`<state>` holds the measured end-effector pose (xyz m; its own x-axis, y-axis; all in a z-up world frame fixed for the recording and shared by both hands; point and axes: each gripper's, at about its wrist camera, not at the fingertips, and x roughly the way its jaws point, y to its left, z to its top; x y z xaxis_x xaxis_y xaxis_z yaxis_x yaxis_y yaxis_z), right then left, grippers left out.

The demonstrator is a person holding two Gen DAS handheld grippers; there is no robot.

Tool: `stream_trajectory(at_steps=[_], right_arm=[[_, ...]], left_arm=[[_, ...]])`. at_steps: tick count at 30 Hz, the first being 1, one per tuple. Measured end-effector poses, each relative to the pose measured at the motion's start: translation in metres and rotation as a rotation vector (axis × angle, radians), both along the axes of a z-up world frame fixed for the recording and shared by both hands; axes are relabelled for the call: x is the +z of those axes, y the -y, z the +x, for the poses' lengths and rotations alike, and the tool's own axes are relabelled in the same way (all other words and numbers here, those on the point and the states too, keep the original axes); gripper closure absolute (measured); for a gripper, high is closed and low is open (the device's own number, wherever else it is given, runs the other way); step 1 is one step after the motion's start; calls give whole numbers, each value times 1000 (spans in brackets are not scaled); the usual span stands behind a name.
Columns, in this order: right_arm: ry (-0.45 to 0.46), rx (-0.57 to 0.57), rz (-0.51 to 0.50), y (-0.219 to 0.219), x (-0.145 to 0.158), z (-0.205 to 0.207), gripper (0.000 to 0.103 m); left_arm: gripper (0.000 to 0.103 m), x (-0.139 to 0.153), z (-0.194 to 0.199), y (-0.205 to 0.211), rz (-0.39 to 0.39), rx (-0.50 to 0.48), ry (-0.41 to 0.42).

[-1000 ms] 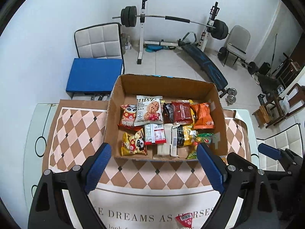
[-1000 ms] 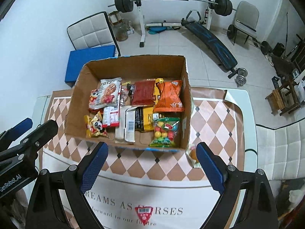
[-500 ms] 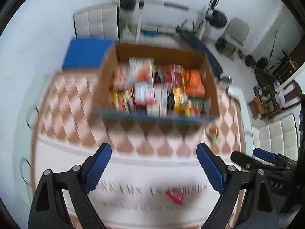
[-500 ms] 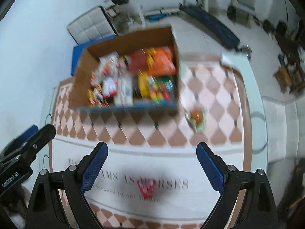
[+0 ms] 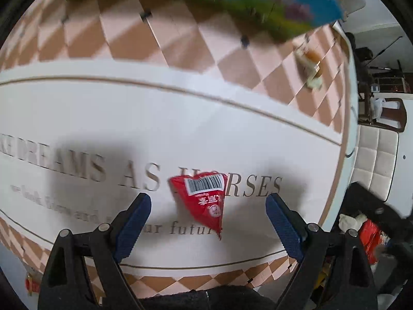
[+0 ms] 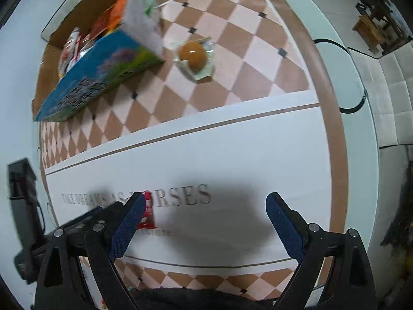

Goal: Organize snacks
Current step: 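Grasp the small red packet with the left gripper while the right approaches the egg snack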

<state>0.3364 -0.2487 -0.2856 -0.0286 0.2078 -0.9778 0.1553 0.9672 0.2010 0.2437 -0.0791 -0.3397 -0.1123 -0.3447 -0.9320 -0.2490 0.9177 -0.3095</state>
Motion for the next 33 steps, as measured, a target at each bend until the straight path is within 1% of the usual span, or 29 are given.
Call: stream_trajectory(at_steps=[2, 3, 4, 5, 7, 10, 13, 16, 18, 19, 21, 22, 23, 24, 25, 27, 31, 32, 33], right_arm=[[0, 1, -4, 6, -4, 4, 7], [0, 3, -6, 8, -5, 8, 7], [0, 4, -6, 10, -6, 11, 7], [0, 6, -6, 12, -7, 14, 7], [-3, 9, -5, 15, -9, 25, 7], [4, 6, 10, 18, -14, 48, 7], [49, 3, 7, 17, -20, 83, 7], [75, 27, -11, 11, -34, 123, 8], [73, 39, -12, 7, -46, 145, 11], [67, 47, -9, 3, -53, 155, 12], [50, 58, -1, -4, -64, 168, 19], [42, 66, 9, -7, -70, 174, 27], [32, 70, 9, -10, -74, 178, 38], [21, 78, 9, -14, -78, 181, 44], [6, 92, 1, -18, -82, 182, 47], [20, 126, -23, -27, -80, 181, 49], [-5, 188, -19, -40, -84, 161, 50], [-15, 200, -12, -42, -85, 154, 50], [-28, 209, -7, -44, -87, 145, 50]], left_arm=[[27, -13, -1, 9, 2, -10, -33], [36, -20, -2, 14, 0, -15, -50], [50, -26, -4, 19, 2, -23, -68], [57, -30, -5, 22, 14, -30, -79], [65, -28, -5, 26, 21, -34, -52], [68, -30, -4, 26, 32, -12, -47], [68, -27, 0, 21, 55, 15, -33], [68, -26, 5, 13, 81, 45, -22], [68, -27, 9, 11, 93, 64, -17], [68, -27, 11, 10, 101, 70, -14], [68, -27, 16, 10, 111, 76, -8], [68, -26, 17, 8, 115, 79, -5], [68, -26, 19, 9, 122, 84, 5], [68, -27, 20, 10, 128, 85, 8], [68, -26, 21, 9, 130, 86, 9], [68, -26, 22, 7, 133, 89, 12], [68, -27, 26, 9, 138, 90, 13], [68, -23, 24, -6, 140, 90, 14], [68, -20, 22, -8, 145, 88, 17]])
